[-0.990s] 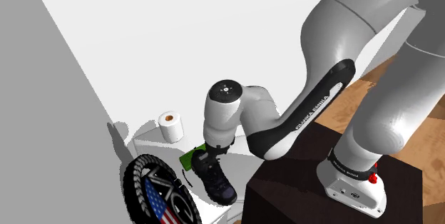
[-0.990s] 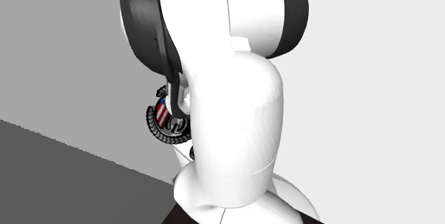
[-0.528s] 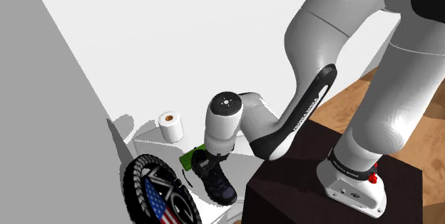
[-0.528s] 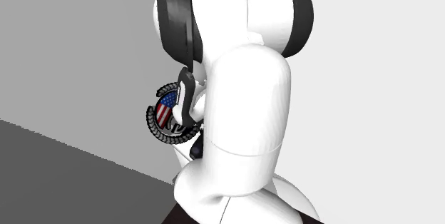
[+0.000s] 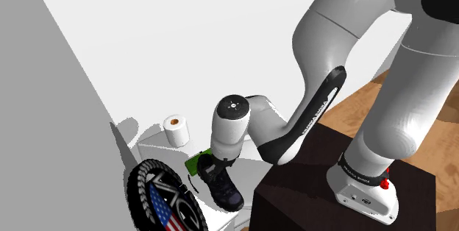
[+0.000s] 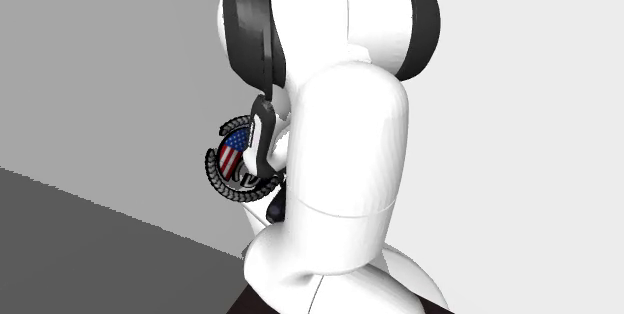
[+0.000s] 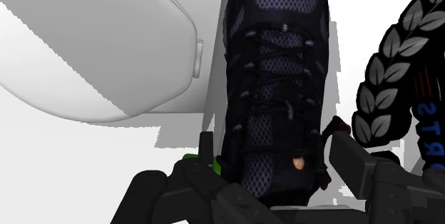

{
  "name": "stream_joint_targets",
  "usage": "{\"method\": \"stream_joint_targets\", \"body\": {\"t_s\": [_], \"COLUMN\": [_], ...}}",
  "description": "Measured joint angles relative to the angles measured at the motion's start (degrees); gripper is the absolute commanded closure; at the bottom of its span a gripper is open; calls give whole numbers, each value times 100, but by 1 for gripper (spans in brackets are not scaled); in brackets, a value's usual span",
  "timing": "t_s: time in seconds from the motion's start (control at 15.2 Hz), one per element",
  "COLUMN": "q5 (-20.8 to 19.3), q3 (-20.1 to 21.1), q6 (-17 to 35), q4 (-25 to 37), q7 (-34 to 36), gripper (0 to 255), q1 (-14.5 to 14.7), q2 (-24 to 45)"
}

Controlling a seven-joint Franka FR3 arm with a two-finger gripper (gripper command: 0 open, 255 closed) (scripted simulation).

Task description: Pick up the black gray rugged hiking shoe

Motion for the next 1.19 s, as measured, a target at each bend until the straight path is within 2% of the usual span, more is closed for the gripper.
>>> {"method": "stream_joint_targets", "body": {"t_s": [0.13, 0.26, 0.53, 0.79, 1.19], "q5": [-4, 261, 1130, 1964, 2701], "q3": [-1, 80, 252, 238, 65], "q6": [-3, -48, -233, -536, -968], "q4": [2, -28, -75, -40, 23], "q7": [6, -199, -848, -1492, -2064], "gripper": [255, 255, 255, 255, 255], "q1": [2, -36, -62, 63, 312], "q2": [1, -124, -562, -1019, -1535]}}
